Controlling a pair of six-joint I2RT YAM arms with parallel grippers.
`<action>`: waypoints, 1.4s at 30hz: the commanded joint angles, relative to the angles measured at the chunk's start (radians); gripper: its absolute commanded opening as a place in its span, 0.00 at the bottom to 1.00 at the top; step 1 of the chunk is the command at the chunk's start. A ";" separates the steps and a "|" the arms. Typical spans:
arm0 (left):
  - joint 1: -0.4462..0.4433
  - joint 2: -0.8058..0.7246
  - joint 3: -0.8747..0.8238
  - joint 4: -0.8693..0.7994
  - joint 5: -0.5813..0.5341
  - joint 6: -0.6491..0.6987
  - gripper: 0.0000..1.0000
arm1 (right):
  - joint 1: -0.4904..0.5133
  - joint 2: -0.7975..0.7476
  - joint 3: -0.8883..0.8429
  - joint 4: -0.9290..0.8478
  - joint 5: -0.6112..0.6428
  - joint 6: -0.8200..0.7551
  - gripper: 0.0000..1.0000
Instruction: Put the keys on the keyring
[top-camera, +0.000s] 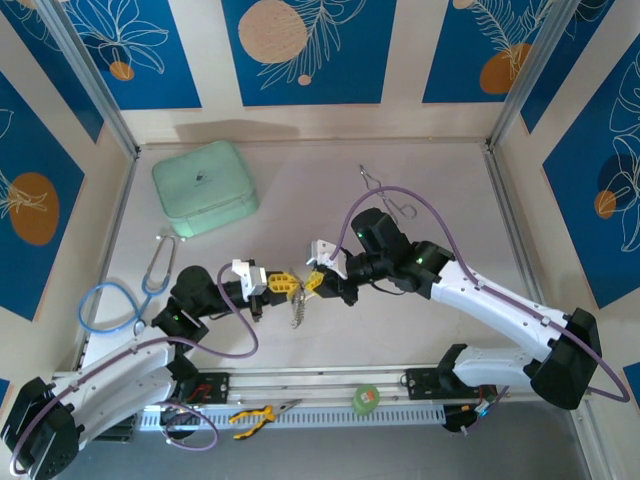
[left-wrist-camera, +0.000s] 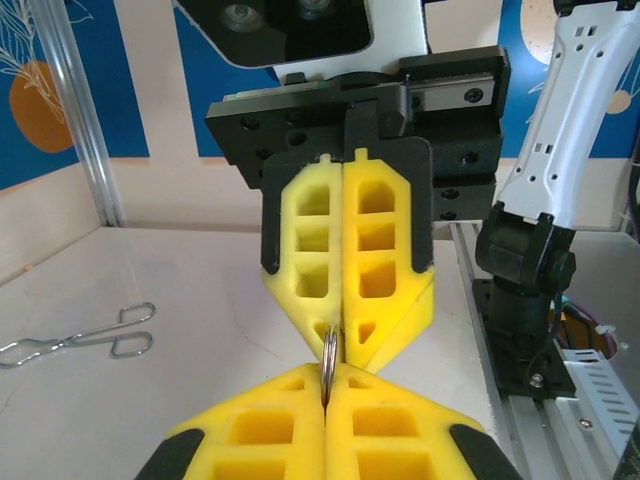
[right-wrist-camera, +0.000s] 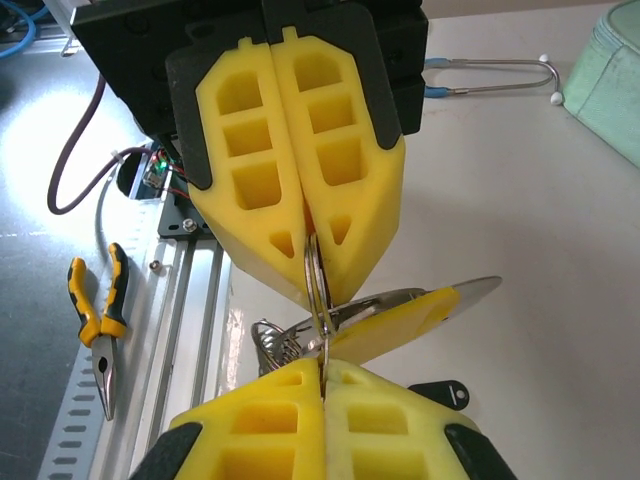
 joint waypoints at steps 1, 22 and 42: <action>-0.006 0.002 -0.001 0.087 0.061 -0.026 0.00 | -0.005 0.025 0.008 -0.004 -0.037 0.005 0.02; -0.007 0.020 -0.004 0.123 0.089 -0.037 0.00 | 0.001 -0.063 -0.059 0.124 -0.047 0.016 0.34; -0.007 -0.032 0.025 -0.097 -0.029 0.061 0.36 | 0.026 0.012 0.042 -0.006 0.056 -0.094 0.00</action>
